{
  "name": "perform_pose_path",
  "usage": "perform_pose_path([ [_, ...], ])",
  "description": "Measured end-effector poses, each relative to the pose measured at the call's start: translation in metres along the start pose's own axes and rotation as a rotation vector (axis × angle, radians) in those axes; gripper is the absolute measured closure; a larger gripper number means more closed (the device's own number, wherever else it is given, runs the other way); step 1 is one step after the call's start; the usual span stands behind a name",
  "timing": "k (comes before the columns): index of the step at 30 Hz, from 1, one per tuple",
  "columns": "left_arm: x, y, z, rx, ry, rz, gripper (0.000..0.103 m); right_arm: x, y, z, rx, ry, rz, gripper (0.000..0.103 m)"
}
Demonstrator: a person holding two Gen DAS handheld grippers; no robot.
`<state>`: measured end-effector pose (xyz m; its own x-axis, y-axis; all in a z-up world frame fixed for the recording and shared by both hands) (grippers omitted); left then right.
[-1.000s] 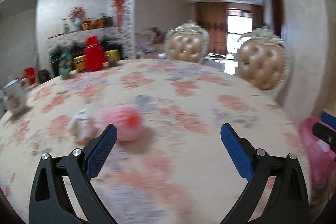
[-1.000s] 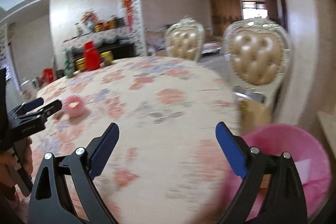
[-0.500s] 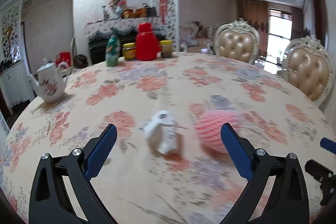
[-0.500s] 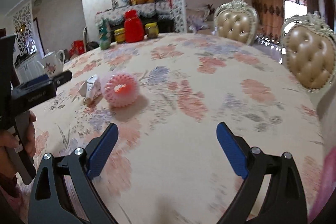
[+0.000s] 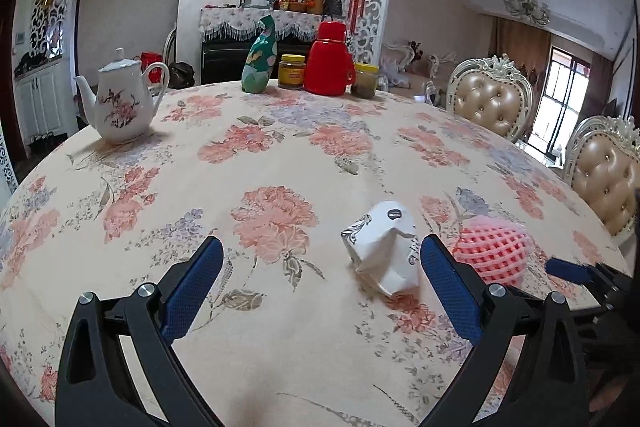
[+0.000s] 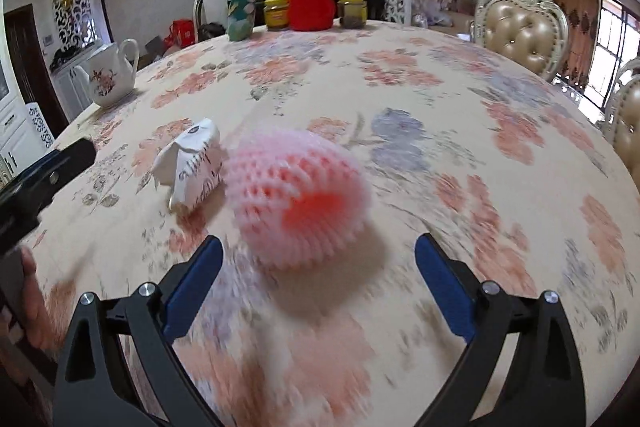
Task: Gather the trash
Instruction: 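Grasp the pink mesh fruit net with the right tool, then grasp the crumpled white paper cup with the left tool while right holds the mesh net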
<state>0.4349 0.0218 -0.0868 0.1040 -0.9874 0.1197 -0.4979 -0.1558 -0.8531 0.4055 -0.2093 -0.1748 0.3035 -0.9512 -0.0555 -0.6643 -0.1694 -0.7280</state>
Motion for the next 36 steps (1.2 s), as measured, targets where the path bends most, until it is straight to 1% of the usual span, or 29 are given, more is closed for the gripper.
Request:
perform_pose_path([
  [3,0.000,-0.001,0.000,0.000,0.010,-0.010,0.009,-0.004,-0.007,0.011,-0.018,-0.010,-0.024,0.009],
  [6,0.003,-0.001,0.000,0.001,0.017,-0.005,0.009,-0.004,-0.010,0.027,-0.059,-0.039,-0.018,0.009],
  [9,0.007,0.000,0.001,-0.007,0.025,0.005,0.009,-0.005,-0.013,0.038,-0.082,-0.051,-0.017,0.009],
  [10,0.008,0.000,0.001,-0.007,0.023,0.009,0.009,-0.006,-0.012,0.038,-0.081,-0.060,-0.017,0.011],
  [11,0.008,0.000,0.001,-0.008,0.023,0.010,0.009,-0.007,-0.011,0.037,-0.081,-0.071,-0.015,0.027],
  [13,0.008,0.001,0.002,-0.009,0.023,0.003,0.009,-0.007,-0.011,0.030,-0.054,-0.065,-0.011,0.043],
  [14,0.007,0.001,0.002,-0.009,0.023,-0.001,0.009,-0.008,-0.012,0.024,-0.033,-0.068,-0.013,0.054],
  [15,0.008,0.002,0.003,-0.016,0.028,-0.010,0.009,-0.007,-0.011,0.019,-0.020,-0.066,-0.015,0.056],
  [16,0.007,0.003,0.004,-0.020,0.029,-0.013,0.009,-0.005,-0.011,0.012,-0.001,-0.056,-0.016,0.061],
  [19,0.008,0.005,0.006,-0.033,0.032,-0.021,0.009,0.001,-0.007,-0.007,0.043,-0.037,-0.007,0.063],
  [24,0.013,0.010,0.008,-0.051,0.044,-0.007,0.009,0.024,0.009,-0.033,0.087,0.030,0.049,0.064],
  [26,0.017,0.012,0.007,-0.052,0.046,0.008,0.009,0.029,0.012,-0.037,0.098,0.063,0.053,0.064],
  [28,0.021,0.014,0.006,-0.059,0.058,0.019,0.009,0.035,0.012,-0.042,0.121,0.077,0.073,0.064],
  [31,0.028,0.017,0.006,-0.067,0.071,0.036,0.009,0.039,0.012,-0.042,0.123,0.092,0.083,0.064],
  [36,0.030,0.022,0.010,-0.103,0.089,0.023,0.009,0.041,0.012,-0.044,0.129,0.109,0.085,0.064],
])
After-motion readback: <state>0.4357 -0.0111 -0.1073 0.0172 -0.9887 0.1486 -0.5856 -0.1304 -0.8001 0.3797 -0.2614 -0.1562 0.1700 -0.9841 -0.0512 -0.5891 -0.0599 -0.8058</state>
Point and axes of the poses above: each gripper's, at about its wrist camera, not at the fingertips, and z roughly the way its jaws point, x to its right, y to its underside, the point moved 9 cm from there along z, roughly the way its jaws point, and after that the axes turned 1 degree about -y, right-handed, at the moved point
